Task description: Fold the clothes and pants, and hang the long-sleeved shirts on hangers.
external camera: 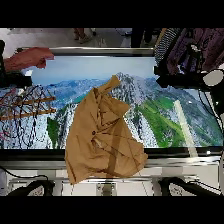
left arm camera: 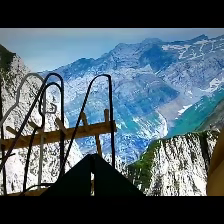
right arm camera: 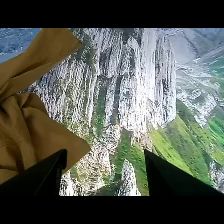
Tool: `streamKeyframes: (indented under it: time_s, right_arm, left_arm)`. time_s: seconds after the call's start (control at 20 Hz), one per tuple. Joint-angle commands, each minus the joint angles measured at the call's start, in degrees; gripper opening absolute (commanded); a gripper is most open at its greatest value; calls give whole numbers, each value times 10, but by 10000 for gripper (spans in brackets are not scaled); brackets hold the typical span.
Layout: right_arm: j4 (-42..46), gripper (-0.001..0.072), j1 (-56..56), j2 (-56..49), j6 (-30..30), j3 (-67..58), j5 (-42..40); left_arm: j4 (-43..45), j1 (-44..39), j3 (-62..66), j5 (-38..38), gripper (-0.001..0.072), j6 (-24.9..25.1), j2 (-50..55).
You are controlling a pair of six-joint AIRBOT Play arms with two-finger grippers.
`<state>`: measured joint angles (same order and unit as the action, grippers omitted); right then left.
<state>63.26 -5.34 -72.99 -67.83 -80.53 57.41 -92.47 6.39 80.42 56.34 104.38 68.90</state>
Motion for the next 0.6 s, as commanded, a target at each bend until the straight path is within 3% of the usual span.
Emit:
streamKeyframes:
  time_s: [0.0, 0.15, 0.2, 0.25, 0.3, 0.55]
  right_arm:
    - [0, 571, 0, 0, 0, 0, 0]
    - [0, 571, 0, 0, 0, 0, 0]
    - [0, 571, 0, 0, 0, 0, 0]
    - [0, 571, 0, 0, 0, 0, 0]
    - [0, 571, 0, 0, 0, 0, 0]
    - [0, 571, 0, 0, 0, 0, 0]
  left_arm:
    - [0, 0, 0, 0, 25, 0, 0]
    - [-22, 0, 0, -6, 36, 0, 0]
    - [-47, 0, 0, -6, 151, 0, 2]
    - [-80, -1, 0, -6, 354, 1, 4]
    - [-103, -3, 0, -6, 404, 0, 7]
    - [-140, -60, 0, -7, 403, 10, 42]
